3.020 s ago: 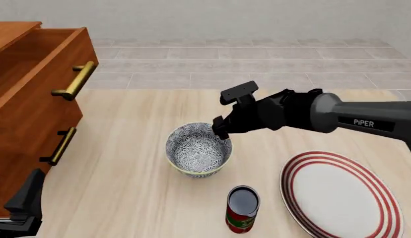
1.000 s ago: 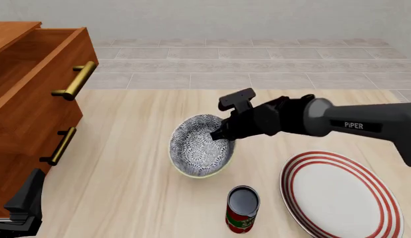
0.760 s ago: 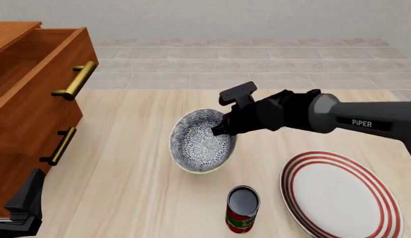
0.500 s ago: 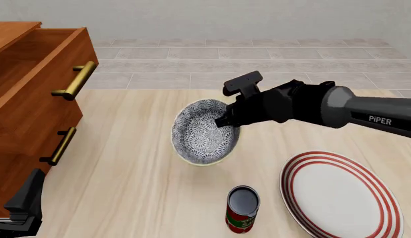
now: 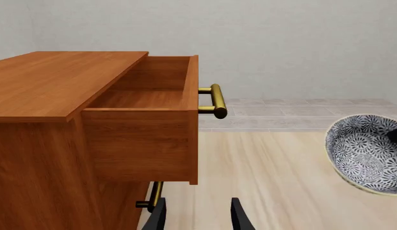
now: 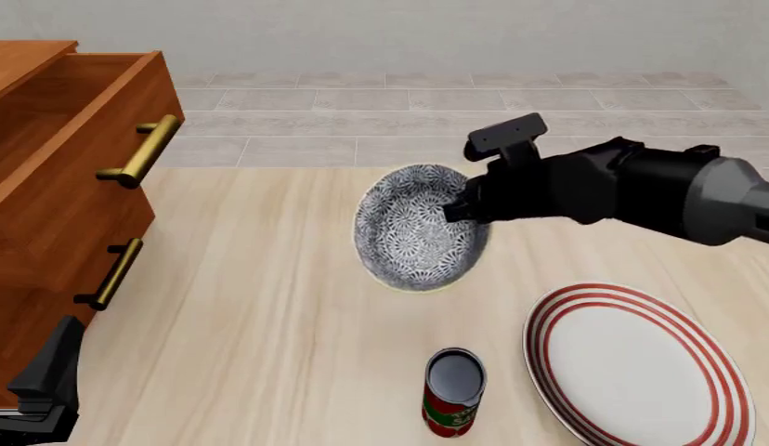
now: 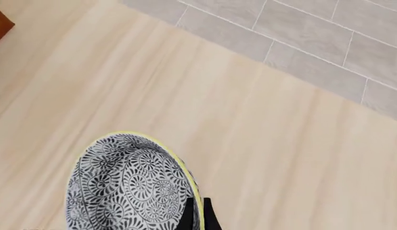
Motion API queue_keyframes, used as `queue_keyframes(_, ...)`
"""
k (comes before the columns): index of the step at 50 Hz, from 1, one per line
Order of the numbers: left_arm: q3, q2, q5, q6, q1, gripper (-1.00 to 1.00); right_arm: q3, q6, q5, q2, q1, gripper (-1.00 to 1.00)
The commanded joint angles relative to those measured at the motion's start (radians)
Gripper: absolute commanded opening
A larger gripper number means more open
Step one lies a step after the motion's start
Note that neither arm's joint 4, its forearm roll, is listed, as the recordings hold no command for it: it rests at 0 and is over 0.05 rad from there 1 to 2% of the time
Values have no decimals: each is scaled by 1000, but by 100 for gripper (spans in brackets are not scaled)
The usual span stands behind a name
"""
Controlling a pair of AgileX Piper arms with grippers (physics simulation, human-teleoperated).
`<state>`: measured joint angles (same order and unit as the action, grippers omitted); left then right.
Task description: Put the bowl on the plate.
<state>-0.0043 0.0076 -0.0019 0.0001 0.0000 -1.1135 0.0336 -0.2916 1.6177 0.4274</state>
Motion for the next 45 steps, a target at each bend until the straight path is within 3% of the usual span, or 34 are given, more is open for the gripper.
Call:
queue_keyframes(1,0,0,0,0,0,100,88,-16,18,-91,-55,-100)
queue_keyframes(18,0,0,0,0,0,100,263,-28,13,-283,-172,-100)
queue_keyframes(45,0,0,0,0,0,100,469,-36,-93,-613,-348,-100)
